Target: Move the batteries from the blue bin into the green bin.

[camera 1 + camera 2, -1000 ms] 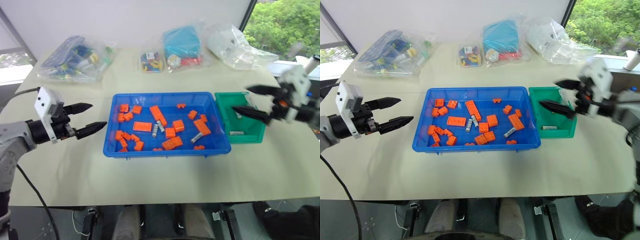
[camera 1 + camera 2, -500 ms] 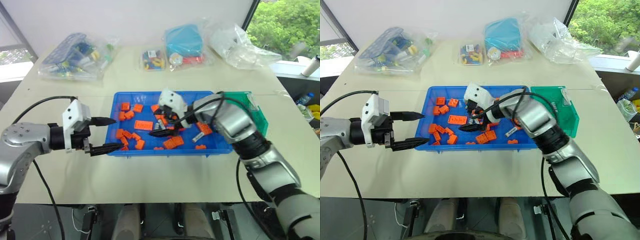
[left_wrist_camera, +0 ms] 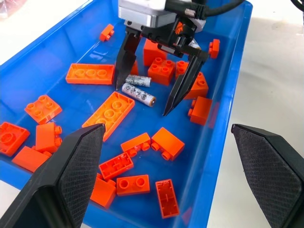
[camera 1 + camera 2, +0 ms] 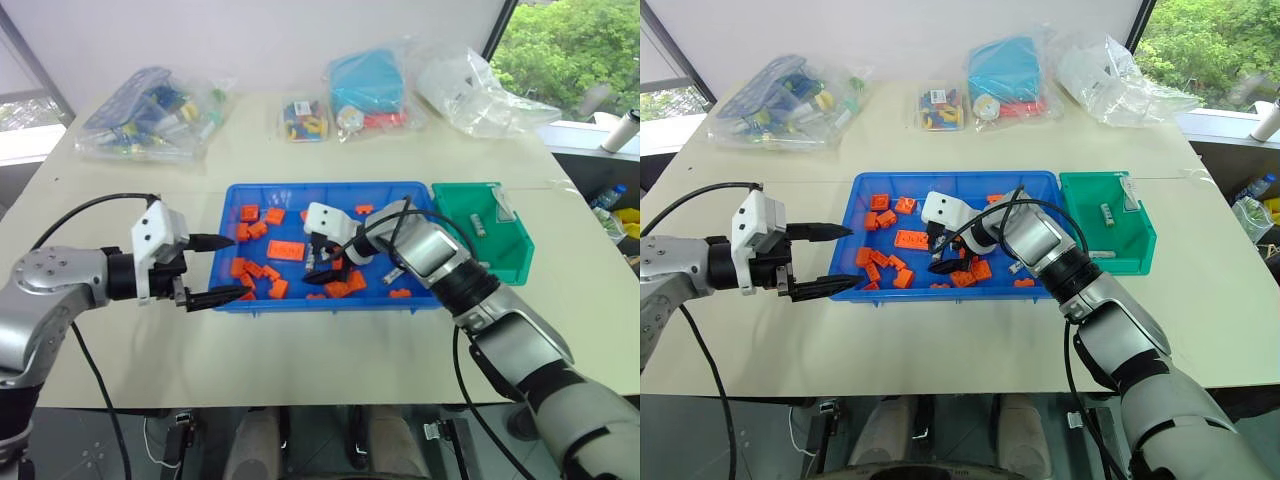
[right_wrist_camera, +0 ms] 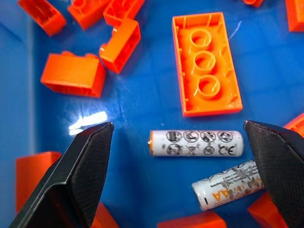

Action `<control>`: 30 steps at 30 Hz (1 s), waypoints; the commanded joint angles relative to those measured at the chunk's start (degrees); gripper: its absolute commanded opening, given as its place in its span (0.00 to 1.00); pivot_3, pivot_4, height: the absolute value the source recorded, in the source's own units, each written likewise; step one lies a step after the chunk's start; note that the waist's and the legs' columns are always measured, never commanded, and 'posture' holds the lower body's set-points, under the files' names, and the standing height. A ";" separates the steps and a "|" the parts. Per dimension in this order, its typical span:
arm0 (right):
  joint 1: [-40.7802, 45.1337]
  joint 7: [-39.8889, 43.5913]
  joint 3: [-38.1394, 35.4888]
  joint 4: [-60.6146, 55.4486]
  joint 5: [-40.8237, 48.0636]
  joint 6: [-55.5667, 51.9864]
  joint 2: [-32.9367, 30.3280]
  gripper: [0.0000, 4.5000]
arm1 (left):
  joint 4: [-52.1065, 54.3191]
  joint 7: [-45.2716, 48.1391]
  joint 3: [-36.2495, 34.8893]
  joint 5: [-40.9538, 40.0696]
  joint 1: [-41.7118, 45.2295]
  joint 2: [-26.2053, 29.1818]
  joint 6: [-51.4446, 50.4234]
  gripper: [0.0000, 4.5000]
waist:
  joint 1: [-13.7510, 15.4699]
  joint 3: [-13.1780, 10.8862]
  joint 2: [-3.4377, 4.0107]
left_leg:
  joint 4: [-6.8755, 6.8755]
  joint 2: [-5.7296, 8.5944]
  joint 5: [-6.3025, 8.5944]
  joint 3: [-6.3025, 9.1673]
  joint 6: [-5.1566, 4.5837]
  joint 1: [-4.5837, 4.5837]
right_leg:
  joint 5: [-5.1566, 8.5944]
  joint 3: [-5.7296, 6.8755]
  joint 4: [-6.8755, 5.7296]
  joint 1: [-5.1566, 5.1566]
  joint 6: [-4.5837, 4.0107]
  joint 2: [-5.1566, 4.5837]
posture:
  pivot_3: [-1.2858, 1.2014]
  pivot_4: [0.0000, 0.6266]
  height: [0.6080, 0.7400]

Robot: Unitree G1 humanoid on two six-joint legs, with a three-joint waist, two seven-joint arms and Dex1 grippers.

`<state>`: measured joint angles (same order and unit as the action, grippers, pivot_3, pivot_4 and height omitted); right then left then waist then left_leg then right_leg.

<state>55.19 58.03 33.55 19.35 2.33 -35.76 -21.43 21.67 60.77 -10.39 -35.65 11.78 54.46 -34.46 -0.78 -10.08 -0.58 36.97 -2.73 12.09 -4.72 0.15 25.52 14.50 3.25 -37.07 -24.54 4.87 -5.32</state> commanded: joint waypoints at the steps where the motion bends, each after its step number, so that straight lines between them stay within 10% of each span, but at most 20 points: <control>1: 0.43 1.15 0.32 0.19 -2.30 1.93 0.27 1.00 | 1.04 -0.57 -0.59 -0.08 1.89 -0.32 0.95 0.99 | 0.01 0.00 0.00 | 0.00 0.00 0.00 0.00 0.00 0.00 | 0.00 0.00 0.00 0.00 0.00 0.00 | 0.52 0.24 0.97; 5: -0.29 1.25 -0.18 1.01 -3.72 2.91 0.81 1.00 | 1.00 -1.01 0.10 0.06 3.11 -1.10 0.82 0.99 | -0.06 0.00 0.00 | 0.00 0.00 0.00 0.00 0.00 -0.01 | 0.00 0.00 0.00 0.01 0.00 0.01 | 0.52 0.24 0.97; 11: -1.13 1.66 -1.39 -1.08 -3.72 2.26 0.97 0.49 | -0.21 -0.76 1.13 0.57 4.61 -1.62 1.27 1.00 | 0.04 0.00 0.00 | 0.01 -0.01 0.00 0.00 0.00 -0.03 | 0.00 0.00 -0.02 0.03 0.00 0.03 | 0.52 0.24 0.97; 21: -0.99 1.19 -19.17 -17.95 5.86 -13.01 -6.88 0.49 | -0.49 0.07 3.69 1.32 5.86 -3.30 2.04 1.00 | 0.31 -0.01 0.01 | 0.04 -0.01 0.00 0.03 0.01 0.00 | 0.00 0.00 -0.02 0.03 0.01 0.03 | 0.52 0.24 0.97; 30: -14.37 -0.89 -37.44 -22.91 7.25 -15.50 -33.62 0.49 | -4.58 1.39 7.82 3.01 10.37 -6.23 3.69 1.00 | 1.15 -0.02 0.00 | 0.06 0.03 0.04 -0.01 -0.03 0.00 | 0.12 0.02 0.17 0.09 -0.19 -0.03 | 0.52 0.24 0.97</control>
<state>42.22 58.86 -2.06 -2.11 10.06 -53.31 -53.80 16.68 61.40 -3.03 -33.01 20.01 48.58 -32.17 0.37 -10.10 -0.58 37.03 -2.74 12.13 -4.80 0.12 25.44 14.62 3.22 -36.93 -24.46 4.69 -5.31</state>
